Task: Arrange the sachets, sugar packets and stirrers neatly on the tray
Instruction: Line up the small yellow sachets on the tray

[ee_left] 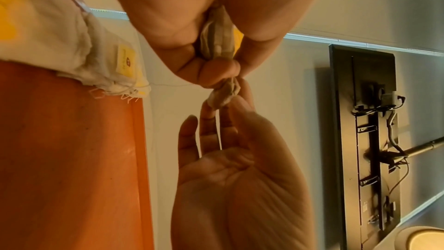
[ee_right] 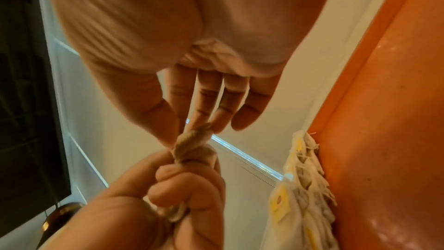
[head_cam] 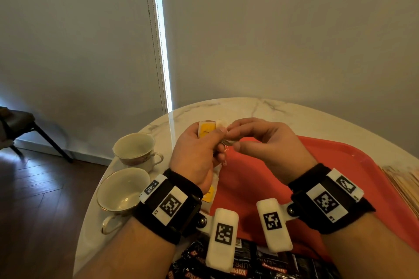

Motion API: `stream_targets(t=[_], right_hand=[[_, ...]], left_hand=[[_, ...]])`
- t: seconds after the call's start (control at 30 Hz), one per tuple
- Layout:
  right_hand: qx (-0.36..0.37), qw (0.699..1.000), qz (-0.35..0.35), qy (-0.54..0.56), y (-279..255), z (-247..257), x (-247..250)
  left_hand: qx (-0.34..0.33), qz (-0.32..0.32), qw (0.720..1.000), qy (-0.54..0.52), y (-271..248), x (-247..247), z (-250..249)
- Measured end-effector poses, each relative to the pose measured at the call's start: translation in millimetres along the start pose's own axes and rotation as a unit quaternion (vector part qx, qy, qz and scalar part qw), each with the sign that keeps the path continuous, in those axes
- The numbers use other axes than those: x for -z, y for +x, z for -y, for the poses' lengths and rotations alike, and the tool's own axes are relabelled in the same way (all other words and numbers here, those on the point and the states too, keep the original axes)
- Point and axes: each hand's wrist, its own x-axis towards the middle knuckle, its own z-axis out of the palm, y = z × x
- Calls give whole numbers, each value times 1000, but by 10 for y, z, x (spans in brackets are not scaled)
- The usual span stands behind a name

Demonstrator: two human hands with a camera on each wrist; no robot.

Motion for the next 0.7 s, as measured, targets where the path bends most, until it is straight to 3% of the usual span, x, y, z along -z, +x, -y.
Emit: stream_targets(t=[0.17,0.3,0.37,0.43,0.53,0.7], right_hand=[[-85,980,-67,169,40,15,10],[-171,970,-20,170,26,41,40],[-184,974,-30,131,22,53,34],[-197,969,-88,125,52,25,52],[-233,937,-182,185,173,-25,115],[-266,916,-229,194,566,-108,187]], left_hand=[[-19,31,999,-9,-2,-10,6],[-31,62,998,9,-12,-9,15],[-30,45,998,19,6,-4,32],[-31,4,999,10,42,15,46],[-40,-67,997,-23,109,72,48],[-31,-105,993,-42,149,79,57]])
